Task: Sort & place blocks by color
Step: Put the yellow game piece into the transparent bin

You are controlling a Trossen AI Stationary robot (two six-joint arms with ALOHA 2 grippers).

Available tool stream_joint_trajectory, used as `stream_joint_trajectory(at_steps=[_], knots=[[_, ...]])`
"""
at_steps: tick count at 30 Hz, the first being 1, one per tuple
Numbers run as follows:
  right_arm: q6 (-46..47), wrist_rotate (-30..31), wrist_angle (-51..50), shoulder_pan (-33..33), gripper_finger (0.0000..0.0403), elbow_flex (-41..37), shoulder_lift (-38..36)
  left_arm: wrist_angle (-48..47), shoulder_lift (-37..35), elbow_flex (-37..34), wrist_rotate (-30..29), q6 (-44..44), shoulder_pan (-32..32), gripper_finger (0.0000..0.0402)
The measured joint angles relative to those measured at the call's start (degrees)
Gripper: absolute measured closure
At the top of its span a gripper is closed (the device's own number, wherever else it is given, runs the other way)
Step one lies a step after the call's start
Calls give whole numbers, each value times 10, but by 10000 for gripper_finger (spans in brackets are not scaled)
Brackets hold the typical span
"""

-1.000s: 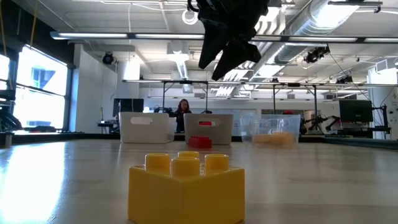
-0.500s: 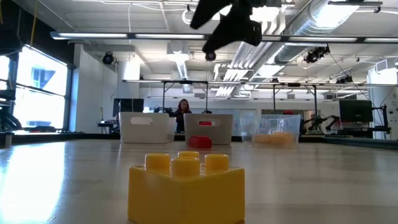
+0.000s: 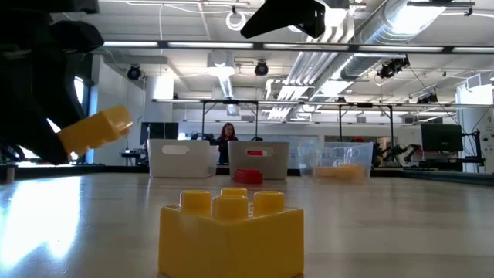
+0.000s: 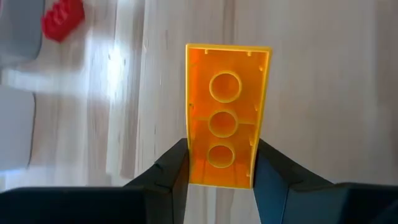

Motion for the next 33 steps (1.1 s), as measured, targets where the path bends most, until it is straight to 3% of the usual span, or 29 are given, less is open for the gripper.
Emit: stream_joint_trajectory(at_steps=[7, 16, 33], knots=[[-102, 0, 0, 1, 192, 0, 0, 44, -1, 26, -46, 57, 21, 292], [-256, -5, 9, 26, 192, 0, 0, 90, -1, 46, -47, 134, 45, 291], [-284, 6, 5, 67, 192, 0, 0, 293, -1, 47, -42, 251, 88, 290]])
